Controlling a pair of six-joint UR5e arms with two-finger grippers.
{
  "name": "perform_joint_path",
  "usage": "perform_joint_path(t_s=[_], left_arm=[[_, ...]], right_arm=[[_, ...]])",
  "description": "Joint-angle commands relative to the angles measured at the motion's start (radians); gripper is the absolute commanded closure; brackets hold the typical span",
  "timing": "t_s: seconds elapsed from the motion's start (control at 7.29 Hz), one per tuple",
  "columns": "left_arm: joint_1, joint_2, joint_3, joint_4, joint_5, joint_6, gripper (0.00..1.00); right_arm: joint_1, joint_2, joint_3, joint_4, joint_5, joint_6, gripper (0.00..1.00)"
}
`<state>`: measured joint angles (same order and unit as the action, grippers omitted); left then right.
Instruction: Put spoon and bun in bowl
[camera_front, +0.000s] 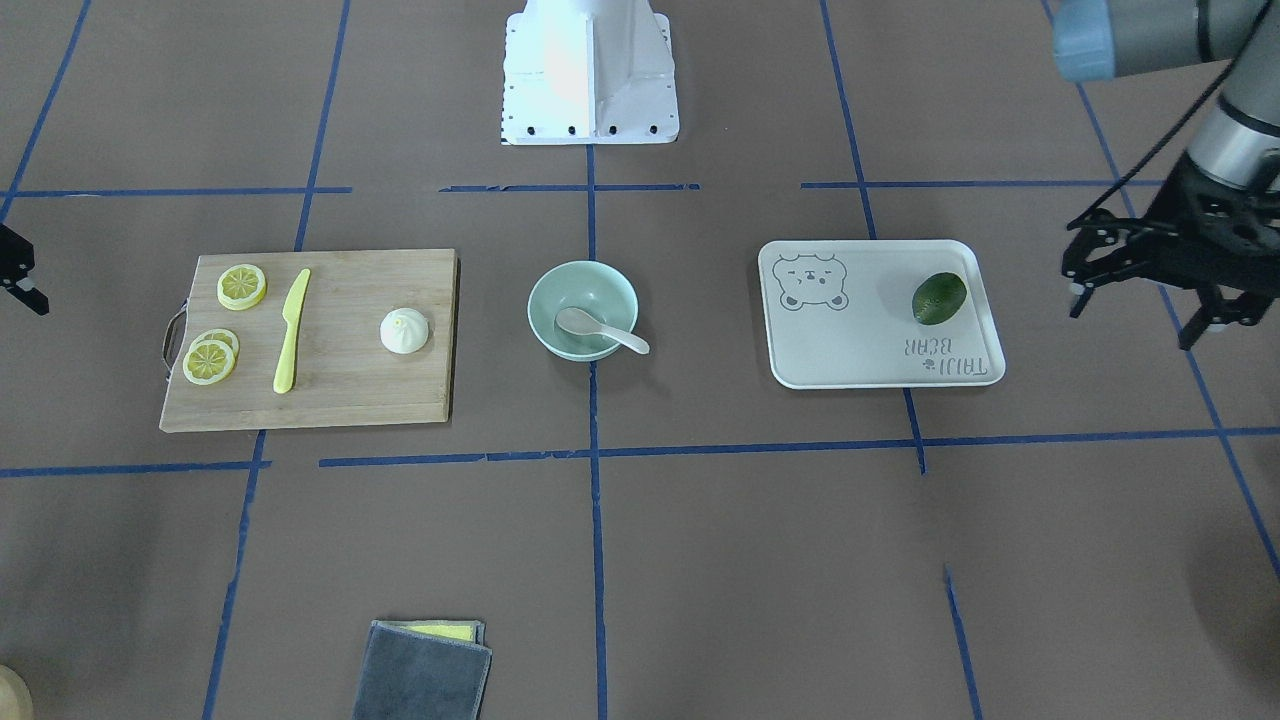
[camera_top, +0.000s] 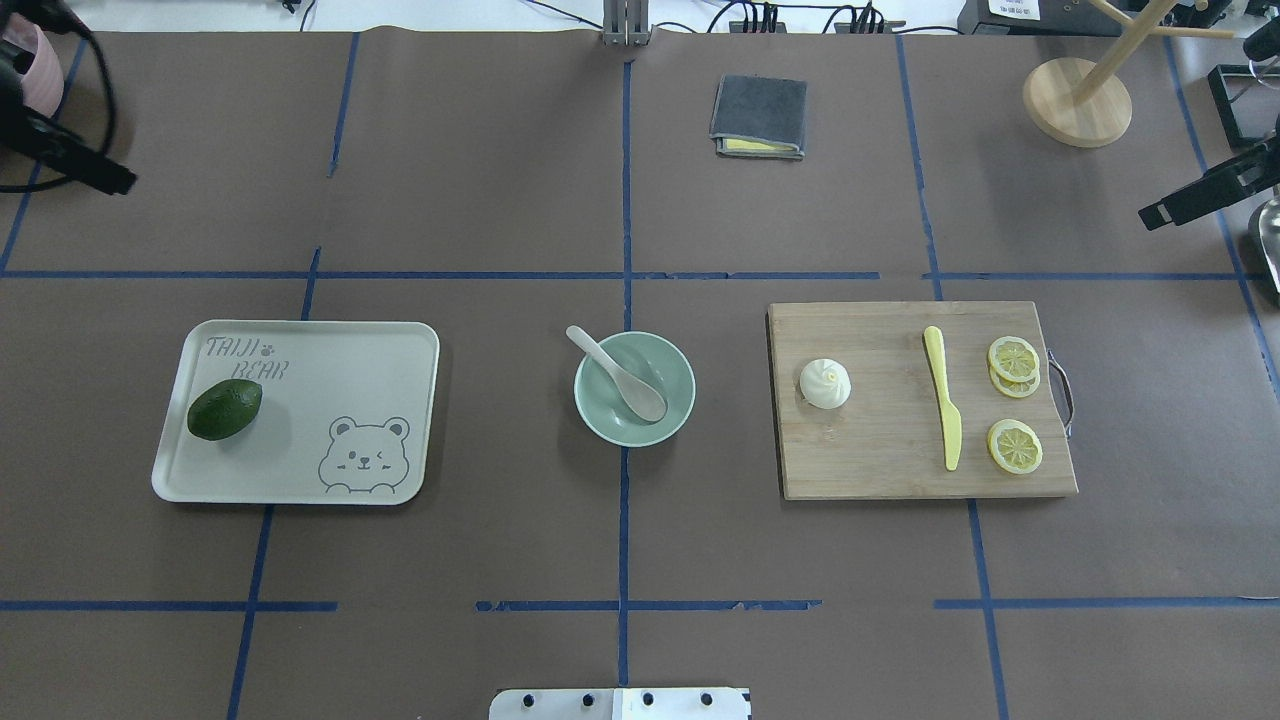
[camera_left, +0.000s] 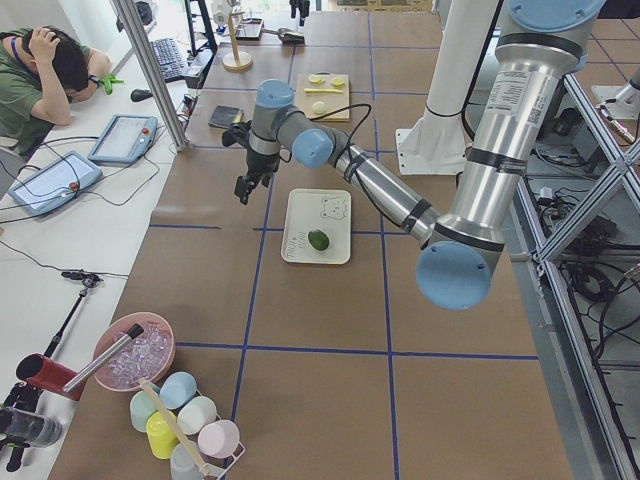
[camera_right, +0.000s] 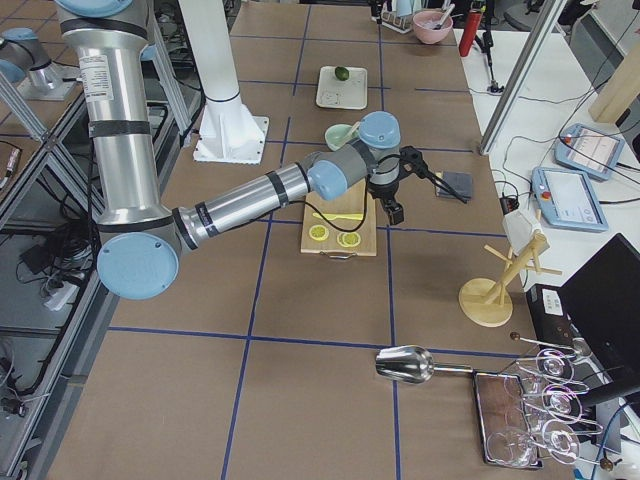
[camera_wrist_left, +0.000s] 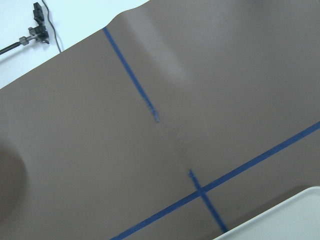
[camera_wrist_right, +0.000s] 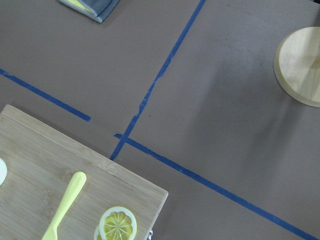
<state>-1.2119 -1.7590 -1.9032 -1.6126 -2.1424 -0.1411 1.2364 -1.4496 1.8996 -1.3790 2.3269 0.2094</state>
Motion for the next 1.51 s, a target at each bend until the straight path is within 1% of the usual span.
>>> perform_joint_path(t_s=[0.0, 0.14, 0.27, 0.41, 0.55, 0.69, 0.82, 0.96, 1.1, 1.37], left_arm=[[-0.189, 0.163, 0.125, 0.002, -0.209, 0.057, 0.0], [-0.254, 0.244, 0.13, -0.006, -0.227, 0.145, 0.0], [-0.367, 0.262, 0.148, 0.041, -0.225, 0.301, 0.0], [-0.389, 0.291, 0.136, 0.128, -0.225, 0.32, 0.0], [-0.39, 0.289, 0.147, 0.146, -0.217, 0.319, 0.0], [-0.388, 0.277, 0.15, 0.145, -0.214, 0.314, 0.0], [-0.388, 0.271, 0.148, 0.145, -0.214, 0.314, 0.0], [-0.387, 0.27, 0.145, 0.143, -0.214, 0.314, 0.0], [-0.387, 0.27, 0.139, 0.143, -0.215, 0.314, 0.0], [-0.388, 0.27, 0.142, 0.142, -0.217, 0.314, 0.0]], right_arm=[[-0.087, 0.084, 0.018, -0.006, -0.012, 0.21, 0.0], [-0.151, 0.137, 0.019, -0.044, -0.046, 0.278, 0.0], [-0.194, 0.229, 0.024, -0.155, -0.111, 0.325, 0.0], [-0.263, 0.27, 0.036, -0.214, -0.159, 0.364, 0.0], [-0.346, 0.273, 0.032, -0.213, -0.223, 0.411, 0.0], [-0.448, 0.273, 0.018, -0.206, -0.351, 0.439, 0.0], [-0.501, 0.272, 0.012, -0.2, -0.386, 0.503, 0.0], [-0.552, 0.265, -0.005, -0.181, -0.421, 0.546, 0.04], [-0.58, 0.258, -0.016, -0.158, -0.458, 0.551, 0.09], [-0.627, 0.261, -0.063, -0.149, -0.478, 0.591, 0.27]])
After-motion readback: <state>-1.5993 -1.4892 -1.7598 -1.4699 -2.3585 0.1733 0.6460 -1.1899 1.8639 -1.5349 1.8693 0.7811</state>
